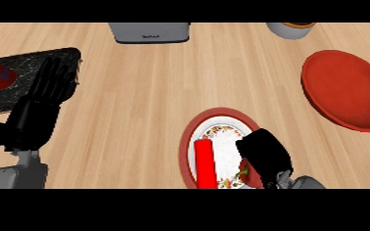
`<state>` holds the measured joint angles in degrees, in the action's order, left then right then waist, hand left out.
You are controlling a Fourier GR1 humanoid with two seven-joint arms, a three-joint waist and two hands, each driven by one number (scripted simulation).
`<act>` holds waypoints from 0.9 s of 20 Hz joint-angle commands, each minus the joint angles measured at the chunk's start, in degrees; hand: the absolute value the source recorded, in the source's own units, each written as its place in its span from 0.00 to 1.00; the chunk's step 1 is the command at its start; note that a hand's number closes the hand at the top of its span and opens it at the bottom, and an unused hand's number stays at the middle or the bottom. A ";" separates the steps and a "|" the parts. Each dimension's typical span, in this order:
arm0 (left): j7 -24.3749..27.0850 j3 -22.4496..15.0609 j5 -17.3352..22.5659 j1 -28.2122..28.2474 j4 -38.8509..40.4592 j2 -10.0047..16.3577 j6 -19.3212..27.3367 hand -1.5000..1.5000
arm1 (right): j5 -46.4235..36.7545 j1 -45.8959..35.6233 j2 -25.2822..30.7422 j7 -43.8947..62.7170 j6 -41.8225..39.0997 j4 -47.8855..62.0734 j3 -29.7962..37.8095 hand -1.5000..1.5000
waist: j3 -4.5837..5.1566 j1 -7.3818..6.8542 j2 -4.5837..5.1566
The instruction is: Pick the bell pepper from the plate and place it in the bowl
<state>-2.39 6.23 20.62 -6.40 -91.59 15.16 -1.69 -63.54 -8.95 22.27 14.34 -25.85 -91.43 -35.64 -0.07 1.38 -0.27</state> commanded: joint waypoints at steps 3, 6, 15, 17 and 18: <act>0.33 2.21 0.99 1.30 -0.21 0.83 -0.04 0.50 | 11.40 10.77 17.89 -24.37 10.31 -8.14 7.85 1.00 | -0.13 2.34 -0.26; 1.01 2.41 1.19 3.46 -1.07 0.97 -0.91 0.50 | 16.95 15.31 24.75 -33.48 17.21 -9.07 17.19 1.00 | -0.11 2.22 -0.40; 2.08 0.82 0.13 3.82 0.84 -0.57 -1.75 0.50 | 37.18 22.53 31.02 -42.54 20.78 -8.42 47.17 1.00 | 0.11 1.36 -0.14; 0.33 1.49 -0.31 0.21 -0.04 0.19 0.09 0.50 | 41.78 22.66 32.46 -43.56 18.11 -7.09 53.16 1.00 | 0.10 1.10 -0.06; -0.12 0.45 -0.53 2.97 -2.06 -0.48 -0.08 0.50 | 42.04 23.95 31.94 -42.48 18.74 -7.58 55.66 1.00 | 0.10 0.76 -0.17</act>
<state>-1.96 7.44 20.64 -3.97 -92.84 15.30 -2.12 -27.63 12.77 52.43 -26.82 -6.38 -99.44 9.66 0.00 2.70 -0.49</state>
